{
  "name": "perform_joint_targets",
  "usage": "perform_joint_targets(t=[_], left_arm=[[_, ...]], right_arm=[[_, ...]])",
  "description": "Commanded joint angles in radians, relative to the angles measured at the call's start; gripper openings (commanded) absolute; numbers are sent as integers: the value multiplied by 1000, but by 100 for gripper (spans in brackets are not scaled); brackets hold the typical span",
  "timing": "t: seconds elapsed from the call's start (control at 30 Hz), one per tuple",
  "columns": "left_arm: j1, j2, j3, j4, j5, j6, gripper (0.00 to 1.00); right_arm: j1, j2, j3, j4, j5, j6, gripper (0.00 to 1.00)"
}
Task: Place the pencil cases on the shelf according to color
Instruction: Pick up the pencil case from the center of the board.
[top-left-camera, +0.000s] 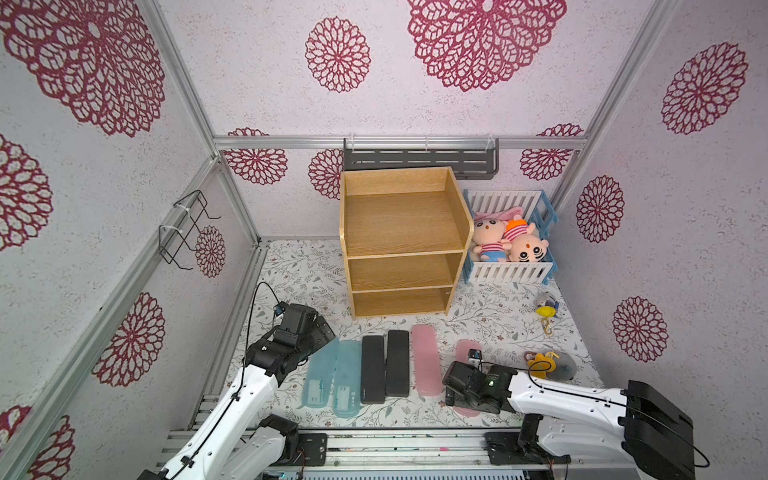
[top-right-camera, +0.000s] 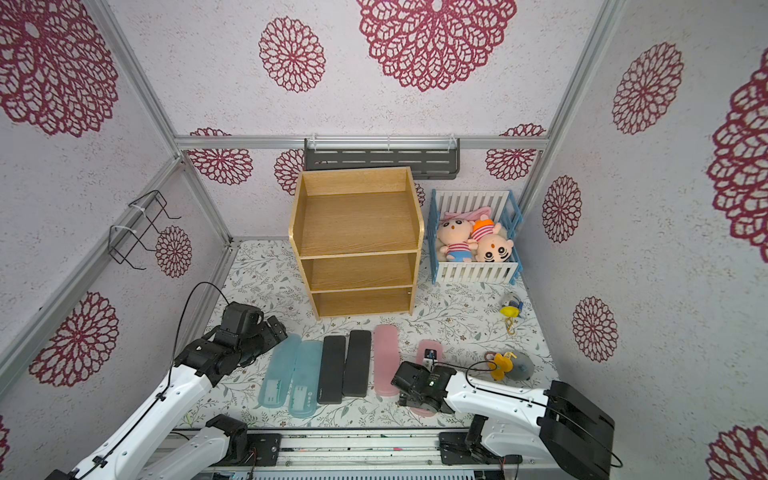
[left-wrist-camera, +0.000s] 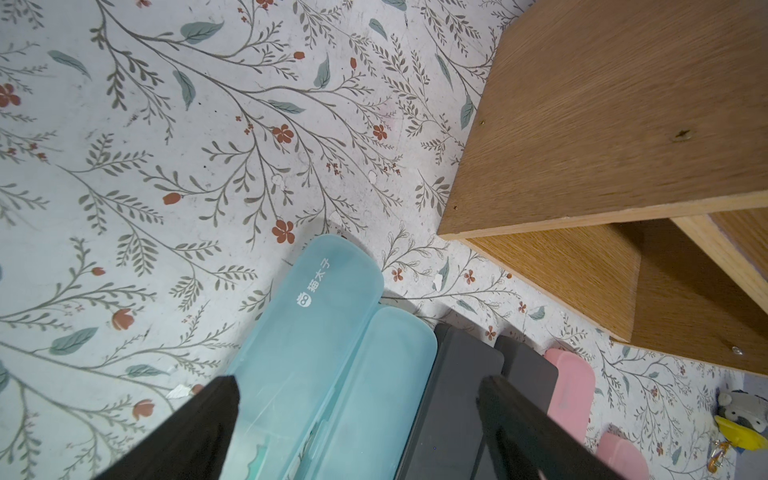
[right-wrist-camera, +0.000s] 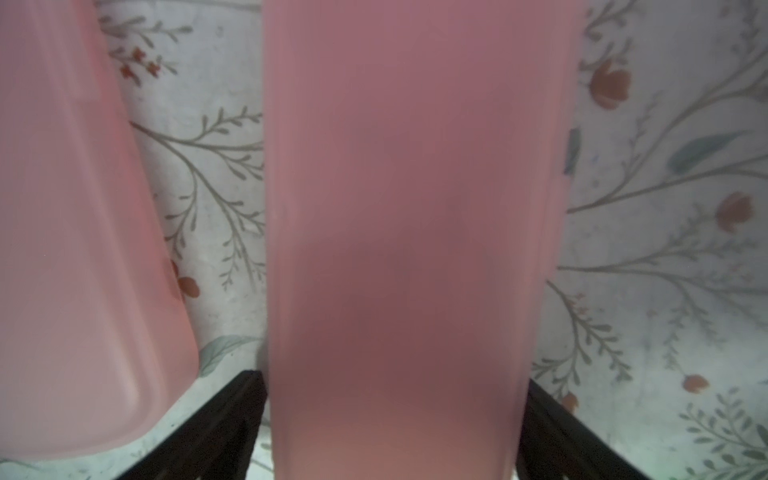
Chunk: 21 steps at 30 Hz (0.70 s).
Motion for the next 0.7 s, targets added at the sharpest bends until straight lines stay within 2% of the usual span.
perform_joint_targets(t=[0.0,0.1,0.23,0.43,0.67], left_arm=[[-10,9,-11,25,7,20,97],[-10,16,-9,27,8,22,97],[-10,19,-8,28,11,19,97],[-10,-4,10,23,17,8,97],[-10,-21,92,-32,26,9,97]], right_arm=[[23,28,-38,78,-7,71,90],[34,12,-52,69,11,90,83],[47,-28,-52,45,31,101,64],[84,-78,38,-67,84,92,65],[146,-78,274,-161,152,-14,63]])
